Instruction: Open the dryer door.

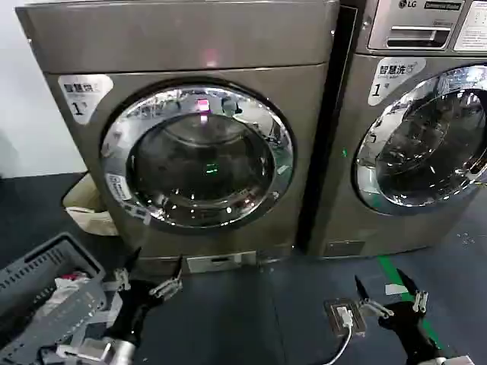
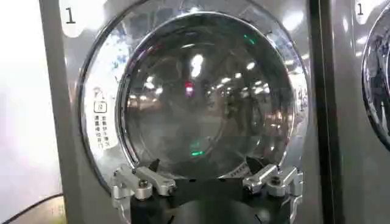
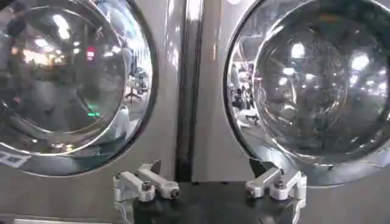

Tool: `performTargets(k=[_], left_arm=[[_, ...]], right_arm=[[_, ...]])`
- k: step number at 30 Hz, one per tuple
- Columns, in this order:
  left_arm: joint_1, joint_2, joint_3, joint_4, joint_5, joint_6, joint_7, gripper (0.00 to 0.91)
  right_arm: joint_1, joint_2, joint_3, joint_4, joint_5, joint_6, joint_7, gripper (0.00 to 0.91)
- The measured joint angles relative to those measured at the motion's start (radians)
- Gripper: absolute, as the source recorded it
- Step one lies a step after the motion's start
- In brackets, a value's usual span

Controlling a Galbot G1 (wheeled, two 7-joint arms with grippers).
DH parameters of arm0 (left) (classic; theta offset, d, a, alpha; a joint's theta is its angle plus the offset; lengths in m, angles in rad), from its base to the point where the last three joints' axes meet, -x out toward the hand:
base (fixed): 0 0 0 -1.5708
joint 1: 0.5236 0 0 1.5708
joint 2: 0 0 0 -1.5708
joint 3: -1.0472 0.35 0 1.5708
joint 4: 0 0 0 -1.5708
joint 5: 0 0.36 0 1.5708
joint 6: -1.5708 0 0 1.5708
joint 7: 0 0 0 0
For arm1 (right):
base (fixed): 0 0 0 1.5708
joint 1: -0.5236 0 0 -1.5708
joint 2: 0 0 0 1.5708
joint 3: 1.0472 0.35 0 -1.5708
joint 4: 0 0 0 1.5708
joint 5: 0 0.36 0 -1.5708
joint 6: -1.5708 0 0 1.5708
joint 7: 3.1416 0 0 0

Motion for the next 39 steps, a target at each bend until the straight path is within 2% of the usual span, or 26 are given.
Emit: performTargets(k=[5,8,12,15,17,29,39], left_arm=[[0.001,0.001,0.0,-0.001,0.0,0.0,0.001,0.907],[0.001,0.001,0.0,-0.003,-0.001,0.0,0.001,0.907],[0.002,0.006,-0.001,-0.005,-0.001,0.0,0.002,0.907],[0.005,0.009,-0.002,-0.007,-0.002,0.001,0.002,0.907],[0.007,0.01,-0.002,-0.009,-0.002,0.002,0.002,0.907],[0.027,0.012,-0.007,-0.025,0.002,0.004,0.002,0.907],[0.028,0.009,-0.012,-0.022,0.003,0.005,0.001,0.907]], right_arm=[[0.008,-0.008,0.0,0.004,0.01,-0.01,-0.009,0.907],[0.027,-0.025,0.0,0.004,0.027,-0.038,-0.031,0.907],[0.066,-0.066,-0.014,-0.006,0.073,-0.09,-0.039,0.907],[0.113,-0.115,-0.031,-0.021,0.128,-0.16,-0.07,0.907],[0.151,-0.149,-0.044,-0.033,0.154,-0.179,-0.075,0.907],[0.439,-0.363,-0.217,-0.135,0.311,-0.196,-0.111,0.907],[0.752,-0.498,-0.487,-0.253,0.453,-0.2,-0.183,0.907]])
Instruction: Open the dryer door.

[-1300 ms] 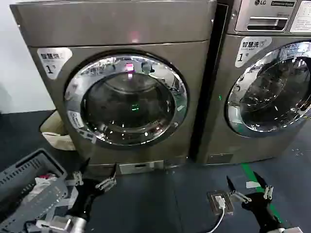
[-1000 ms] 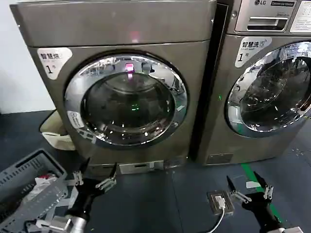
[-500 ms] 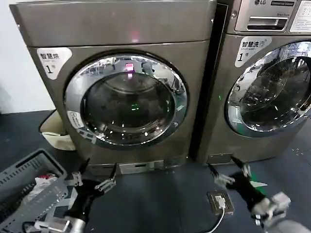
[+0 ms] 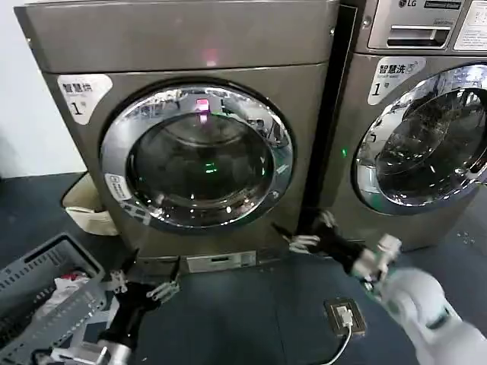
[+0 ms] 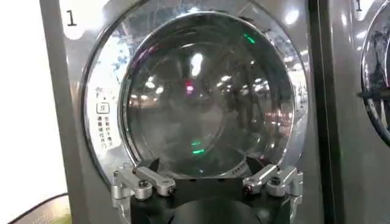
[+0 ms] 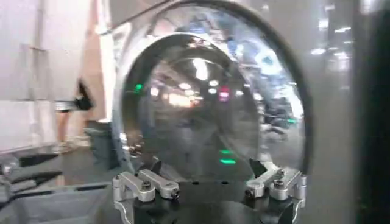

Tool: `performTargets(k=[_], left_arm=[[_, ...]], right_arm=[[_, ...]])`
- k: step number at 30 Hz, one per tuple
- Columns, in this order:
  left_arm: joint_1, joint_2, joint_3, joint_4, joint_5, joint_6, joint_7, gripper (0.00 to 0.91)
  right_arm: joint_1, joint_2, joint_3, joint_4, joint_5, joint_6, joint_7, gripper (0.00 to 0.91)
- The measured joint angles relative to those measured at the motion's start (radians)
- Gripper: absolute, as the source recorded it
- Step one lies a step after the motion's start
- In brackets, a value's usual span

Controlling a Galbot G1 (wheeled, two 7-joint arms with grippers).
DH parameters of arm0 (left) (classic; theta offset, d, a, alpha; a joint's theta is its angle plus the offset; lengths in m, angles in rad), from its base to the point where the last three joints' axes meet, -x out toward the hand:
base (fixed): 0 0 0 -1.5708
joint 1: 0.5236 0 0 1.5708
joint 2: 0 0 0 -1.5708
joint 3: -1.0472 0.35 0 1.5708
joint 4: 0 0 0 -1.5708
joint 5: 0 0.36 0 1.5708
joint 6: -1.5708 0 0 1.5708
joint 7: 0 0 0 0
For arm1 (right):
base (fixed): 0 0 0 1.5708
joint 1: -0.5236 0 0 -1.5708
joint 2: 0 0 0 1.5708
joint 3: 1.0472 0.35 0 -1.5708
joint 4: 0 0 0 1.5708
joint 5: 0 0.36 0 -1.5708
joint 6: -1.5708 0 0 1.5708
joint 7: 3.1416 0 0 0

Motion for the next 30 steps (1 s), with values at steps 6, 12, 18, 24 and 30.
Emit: performTargets(k=[6,12,18,24,30], left_arm=[[0.0,0.001,-0.01,0.001,-0.005,0.0,0.0,0.907],[0.01,-0.001,-0.015,-0.002,-0.005,-0.002,0.0,0.907],[0.021,-0.004,-0.016,-0.008,0.001,-0.004,-0.001,0.907],[0.023,-0.005,-0.017,-0.011,0.001,-0.004,-0.001,0.907],[0.023,-0.004,-0.018,-0.011,0.002,-0.003,-0.001,0.907]], right_arm=[[0.205,-0.015,-0.174,-0.093,0.038,-0.006,-0.044,0.907],[0.396,0.002,-0.346,-0.189,0.08,-0.016,-0.077,0.907],[0.563,0.04,-0.504,-0.29,0.089,-0.004,-0.125,0.907],[0.687,0.098,-0.622,-0.383,0.091,0.011,-0.161,0.907],[0.78,0.154,-0.71,-0.456,0.097,0.01,-0.204,0.907]])
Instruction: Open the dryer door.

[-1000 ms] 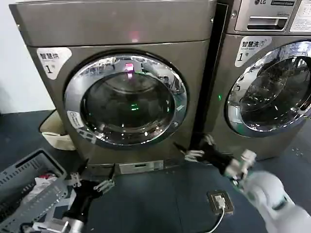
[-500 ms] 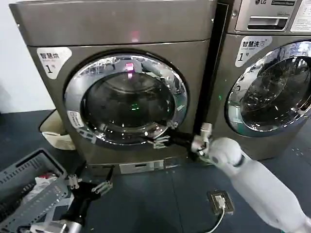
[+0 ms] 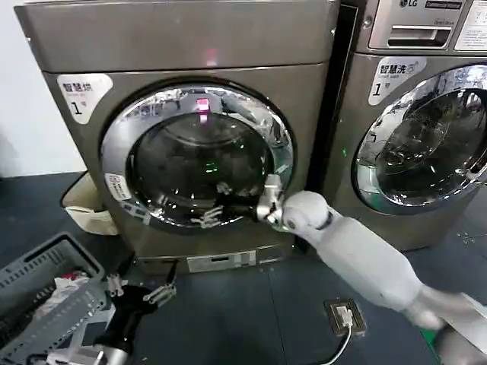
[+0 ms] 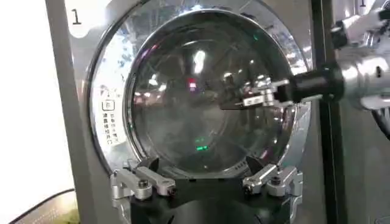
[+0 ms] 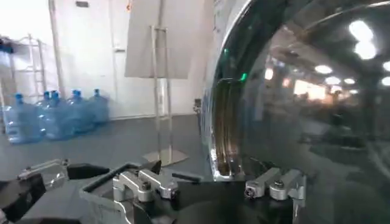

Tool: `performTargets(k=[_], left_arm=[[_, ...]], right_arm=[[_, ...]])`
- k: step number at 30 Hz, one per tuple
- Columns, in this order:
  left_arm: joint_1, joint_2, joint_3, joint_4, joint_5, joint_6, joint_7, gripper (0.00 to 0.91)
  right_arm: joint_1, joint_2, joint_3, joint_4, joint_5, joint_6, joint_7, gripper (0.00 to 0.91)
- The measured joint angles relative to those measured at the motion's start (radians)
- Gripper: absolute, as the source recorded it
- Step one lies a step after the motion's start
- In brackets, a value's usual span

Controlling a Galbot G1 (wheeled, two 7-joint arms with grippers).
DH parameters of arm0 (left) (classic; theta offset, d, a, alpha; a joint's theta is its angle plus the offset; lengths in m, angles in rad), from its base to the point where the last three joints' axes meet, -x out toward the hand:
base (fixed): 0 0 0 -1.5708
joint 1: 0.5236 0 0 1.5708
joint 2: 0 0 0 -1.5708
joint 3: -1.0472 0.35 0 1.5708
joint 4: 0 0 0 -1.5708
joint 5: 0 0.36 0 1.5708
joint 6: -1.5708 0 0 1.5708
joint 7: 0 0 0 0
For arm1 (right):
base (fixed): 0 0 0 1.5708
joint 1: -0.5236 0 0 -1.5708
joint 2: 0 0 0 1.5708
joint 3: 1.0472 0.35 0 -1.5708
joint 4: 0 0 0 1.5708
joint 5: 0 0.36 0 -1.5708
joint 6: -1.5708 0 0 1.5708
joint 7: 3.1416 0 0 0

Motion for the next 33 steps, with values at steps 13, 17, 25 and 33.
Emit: performTargets(k=[13,17,25,33], left_arm=[[0.008,0.003,-0.003,-0.002,0.0,-0.002,0.0,0.907],[0.016,0.004,-0.01,-0.01,0.0,-0.003,0.0,0.907],[0.026,0.003,-0.016,-0.013,-0.002,-0.005,0.0,0.907],[0.024,0.0,-0.016,-0.015,-0.001,-0.005,0.0,0.907]], right_arm=[[0.173,0.116,-0.157,-0.151,0.022,0.028,-0.01,0.907],[0.199,0.159,-0.182,-0.195,0.019,0.041,0.002,0.907],[0.238,0.267,-0.215,-0.284,-0.007,0.055,0.009,0.907],[0.259,0.362,-0.229,-0.368,-0.028,0.063,0.003,0.907]])
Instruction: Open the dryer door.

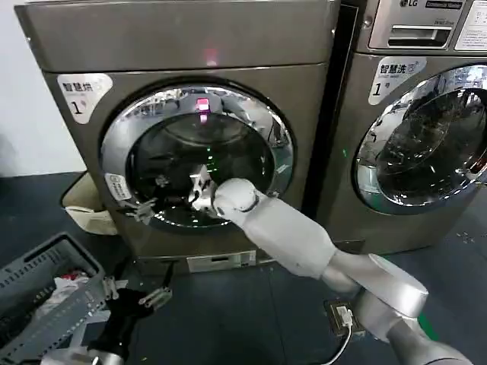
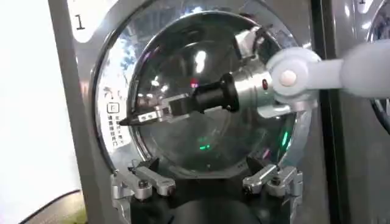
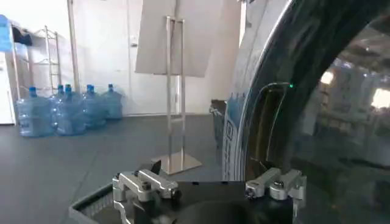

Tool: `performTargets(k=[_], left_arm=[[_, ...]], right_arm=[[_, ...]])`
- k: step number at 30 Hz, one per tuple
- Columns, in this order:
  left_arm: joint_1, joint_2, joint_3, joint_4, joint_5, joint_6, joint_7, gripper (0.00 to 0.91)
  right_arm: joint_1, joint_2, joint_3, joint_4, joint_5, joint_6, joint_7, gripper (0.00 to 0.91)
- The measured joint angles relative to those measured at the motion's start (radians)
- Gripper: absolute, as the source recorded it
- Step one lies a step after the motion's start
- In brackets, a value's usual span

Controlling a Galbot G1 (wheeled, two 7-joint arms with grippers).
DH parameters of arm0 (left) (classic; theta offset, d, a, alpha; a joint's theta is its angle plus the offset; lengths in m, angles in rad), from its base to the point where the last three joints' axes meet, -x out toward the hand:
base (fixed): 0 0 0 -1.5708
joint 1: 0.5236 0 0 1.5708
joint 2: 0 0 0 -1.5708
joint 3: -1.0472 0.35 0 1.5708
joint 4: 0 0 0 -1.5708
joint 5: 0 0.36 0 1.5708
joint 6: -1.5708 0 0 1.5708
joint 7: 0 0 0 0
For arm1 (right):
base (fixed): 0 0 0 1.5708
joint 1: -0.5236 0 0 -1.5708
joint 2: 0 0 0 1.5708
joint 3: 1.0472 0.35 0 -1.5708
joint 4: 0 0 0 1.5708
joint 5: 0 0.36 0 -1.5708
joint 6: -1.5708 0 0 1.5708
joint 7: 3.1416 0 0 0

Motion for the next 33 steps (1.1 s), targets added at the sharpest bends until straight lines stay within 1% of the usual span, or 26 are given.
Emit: performTargets(k=[14,23,33], left_arm=[[0.017,0.009,-0.006,-0.011,0.013,-0.002,0.002,0.907],[0.066,0.028,-0.04,-0.042,0.007,-0.009,0.007,0.907],[0.153,0.034,-0.081,-0.09,0.005,-0.015,0.01,0.907]], right_arm=[[0.025,0.104,-0.007,-0.104,-0.019,0.012,0.0,0.907],[0.033,0.153,0.002,-0.181,-0.045,0.034,-0.01,0.907],[0.032,0.189,0.014,-0.258,-0.061,0.04,-0.037,0.907]])
